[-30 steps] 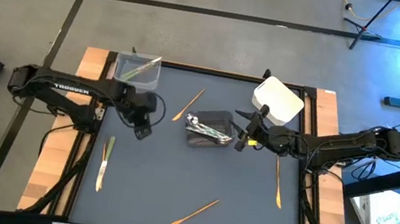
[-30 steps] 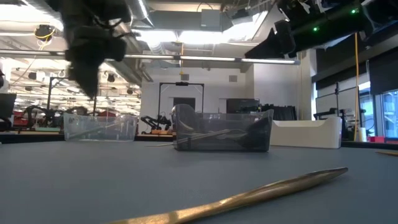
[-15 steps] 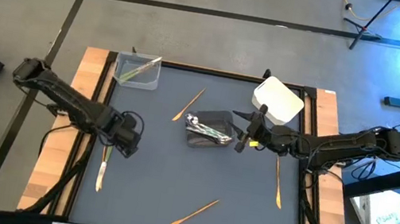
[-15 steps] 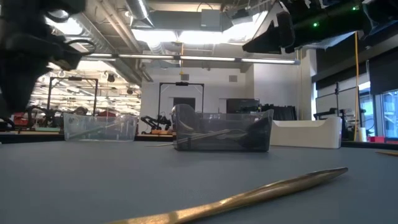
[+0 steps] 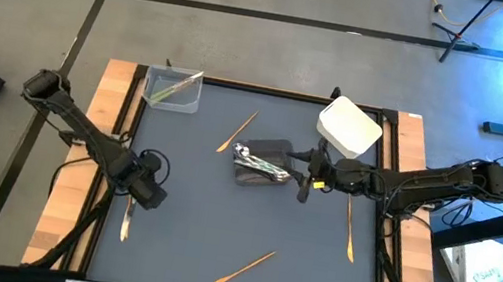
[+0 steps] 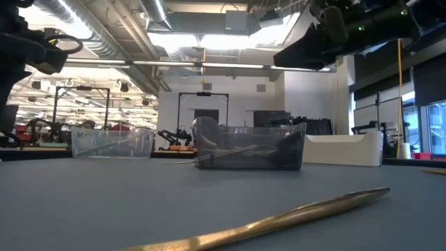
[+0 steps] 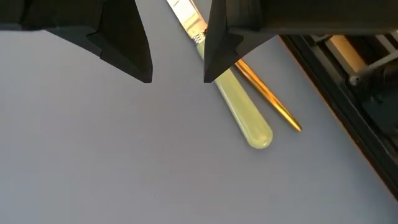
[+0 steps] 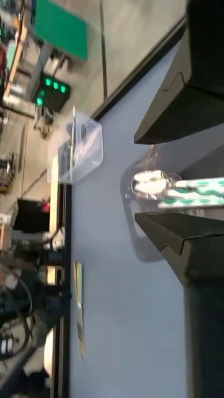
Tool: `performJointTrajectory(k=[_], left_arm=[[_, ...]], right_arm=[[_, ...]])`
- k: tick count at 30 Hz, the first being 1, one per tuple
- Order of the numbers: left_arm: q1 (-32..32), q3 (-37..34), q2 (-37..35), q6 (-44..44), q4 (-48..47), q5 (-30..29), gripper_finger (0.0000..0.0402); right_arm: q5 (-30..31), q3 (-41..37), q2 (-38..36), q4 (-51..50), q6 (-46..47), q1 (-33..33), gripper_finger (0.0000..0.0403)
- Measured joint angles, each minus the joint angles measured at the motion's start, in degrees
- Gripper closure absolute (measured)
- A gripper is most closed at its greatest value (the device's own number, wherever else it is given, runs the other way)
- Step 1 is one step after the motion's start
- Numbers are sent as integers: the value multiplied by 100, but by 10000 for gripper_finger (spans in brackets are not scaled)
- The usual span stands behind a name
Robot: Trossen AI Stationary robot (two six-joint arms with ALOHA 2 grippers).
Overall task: Sort silverware by color (type)
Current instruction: Put the green table knife into the transparent bin
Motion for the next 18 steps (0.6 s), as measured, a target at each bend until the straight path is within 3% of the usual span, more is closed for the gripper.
performJointTrajectory(k=[7, 18], left_arm=[[-34, 0, 373, -221, -186, 142, 262], [-32, 0, 1548, -20, -317, 283, 262]], right_arm=[[-23, 0, 0, -19, -21, -7, 224], [-114, 0, 0, -42, 22, -3, 224]])
